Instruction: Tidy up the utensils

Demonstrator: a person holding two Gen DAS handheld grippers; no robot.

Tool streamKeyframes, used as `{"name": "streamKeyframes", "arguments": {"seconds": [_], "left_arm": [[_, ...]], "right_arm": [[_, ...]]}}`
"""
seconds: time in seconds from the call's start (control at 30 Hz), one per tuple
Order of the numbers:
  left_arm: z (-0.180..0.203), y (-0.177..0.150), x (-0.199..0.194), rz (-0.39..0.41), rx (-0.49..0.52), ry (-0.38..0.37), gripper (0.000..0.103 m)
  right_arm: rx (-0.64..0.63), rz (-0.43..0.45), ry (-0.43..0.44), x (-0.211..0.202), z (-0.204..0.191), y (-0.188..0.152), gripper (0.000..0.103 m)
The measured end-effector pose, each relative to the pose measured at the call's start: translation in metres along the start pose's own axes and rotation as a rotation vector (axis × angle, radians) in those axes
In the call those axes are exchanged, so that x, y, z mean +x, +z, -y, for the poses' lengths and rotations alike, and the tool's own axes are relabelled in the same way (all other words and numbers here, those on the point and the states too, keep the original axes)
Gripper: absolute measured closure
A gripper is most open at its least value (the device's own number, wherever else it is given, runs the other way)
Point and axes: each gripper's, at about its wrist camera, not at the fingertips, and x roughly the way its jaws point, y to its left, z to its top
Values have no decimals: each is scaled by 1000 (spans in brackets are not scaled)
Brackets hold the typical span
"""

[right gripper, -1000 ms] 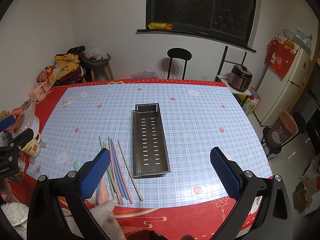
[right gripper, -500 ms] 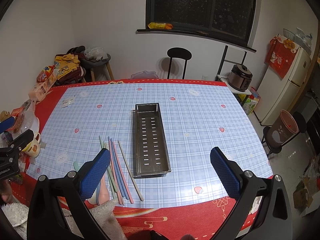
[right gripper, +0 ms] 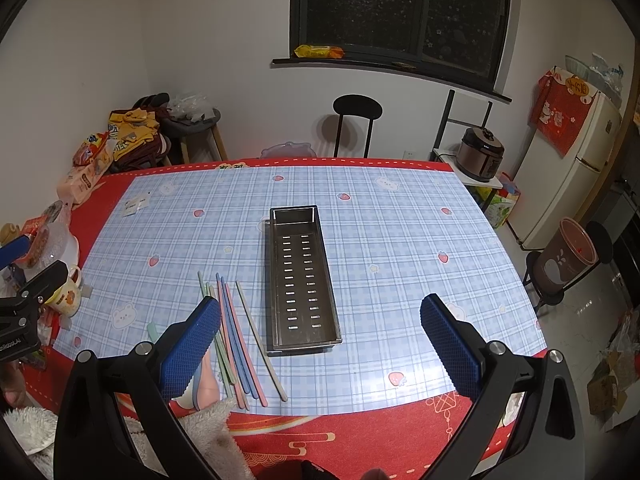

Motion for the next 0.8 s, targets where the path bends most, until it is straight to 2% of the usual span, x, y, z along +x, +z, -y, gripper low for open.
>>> {"name": "streamKeyframes", "arguments": {"seconds": [0.8], "left_arm": [[3,0,-1,-3,-1,1,6]], "right_arm": [[4,-3,4,0,0,-1,5]]}}
